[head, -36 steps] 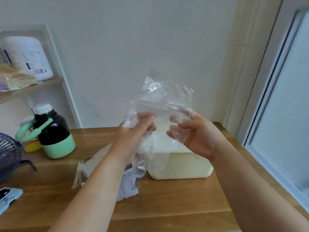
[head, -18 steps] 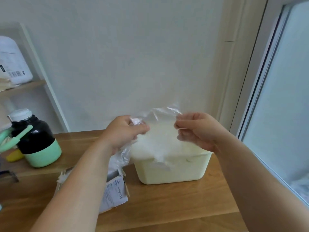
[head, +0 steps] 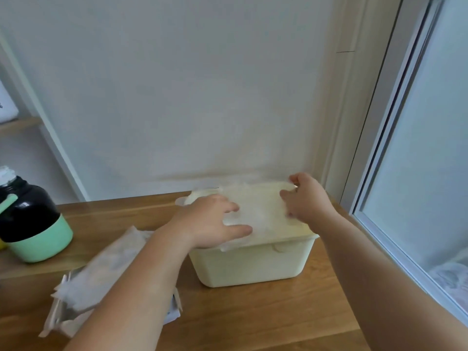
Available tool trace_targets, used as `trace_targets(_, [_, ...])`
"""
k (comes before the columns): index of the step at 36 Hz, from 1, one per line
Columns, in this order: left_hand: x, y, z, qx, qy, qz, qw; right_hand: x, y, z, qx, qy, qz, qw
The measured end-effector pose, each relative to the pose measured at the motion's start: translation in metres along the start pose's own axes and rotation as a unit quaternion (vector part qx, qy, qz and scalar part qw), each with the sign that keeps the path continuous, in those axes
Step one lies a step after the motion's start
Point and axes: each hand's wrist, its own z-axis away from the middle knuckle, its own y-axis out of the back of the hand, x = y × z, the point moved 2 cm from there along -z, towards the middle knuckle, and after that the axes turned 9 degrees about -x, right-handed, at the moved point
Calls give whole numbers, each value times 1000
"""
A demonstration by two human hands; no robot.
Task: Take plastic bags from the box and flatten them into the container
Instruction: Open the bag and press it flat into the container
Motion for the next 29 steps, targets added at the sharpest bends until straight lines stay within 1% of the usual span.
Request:
trace_targets(2, [-1, -4, -8, -29, 25, 22, 999, 1, 1, 1, -4, 42, 122, 992])
trace_targets(4, [-1, -7, -17, -54, 35, 17, 998, -2, 1, 5, 17, 99, 194, 976])
trace_targets(6, [-2, -11, -25, -84, 33, 1, 996, -8, 2, 12, 50, 159, 258, 952])
trace_targets(7, [-3, -14, -30, -96, 29, -2, 995, -12, 3, 14, 50, 185, 290, 938])
trace_targets(8, [-3, -17, -34, -106, 26, -5, 994, -16, 3, 16, 36, 206, 318, 925])
trace_targets(9, [-4, -20, -39, -117, 25, -7, 993, -18, 1, 16, 6, 218, 336, 916])
trace_targets(10, [-5, -23, -43, -124, 25, -12, 992, -21, -1, 15, -36, 220, 335, 915])
trace_targets(11, [-6, -26, -47, -131, 25, -17, 991, -22, -5, 13, -89, 207, 318, 921])
trace_targets(13, [-8, -32, -56, -149, 18, -11, 989, -19, -13, 7, -210, 137, 281, 926])
trace_targets(15, [-8, -36, -62, -162, 15, -2, 987, -10, -21, 0, -300, 70, 321, 895])
trace_targets(17, [-8, -37, -65, -177, 28, -16, 984, -2, -28, -6, -348, 18, 377, 858])
trace_targets(18, [-8, -37, -66, -184, 36, -25, 982, 2, -31, -9, -360, 1, 391, 847])
trace_targets(20, [-10, -37, -68, -187, 43, -27, 981, 7, -35, -12, -372, -18, 401, 837])
trace_targets(23, [-14, -36, -65, -173, 51, -9, 984, 7, -36, -12, -368, -19, 397, 841])
trace_targets(25, [-15, -31, -58, -144, 53, 20, 988, 7, -33, -11, -353, -13, 369, 860])
trace_targets(29, [-16, -14, -41, -38, 60, 70, 995, 4, -23, -7, -290, 4, 300, 909])
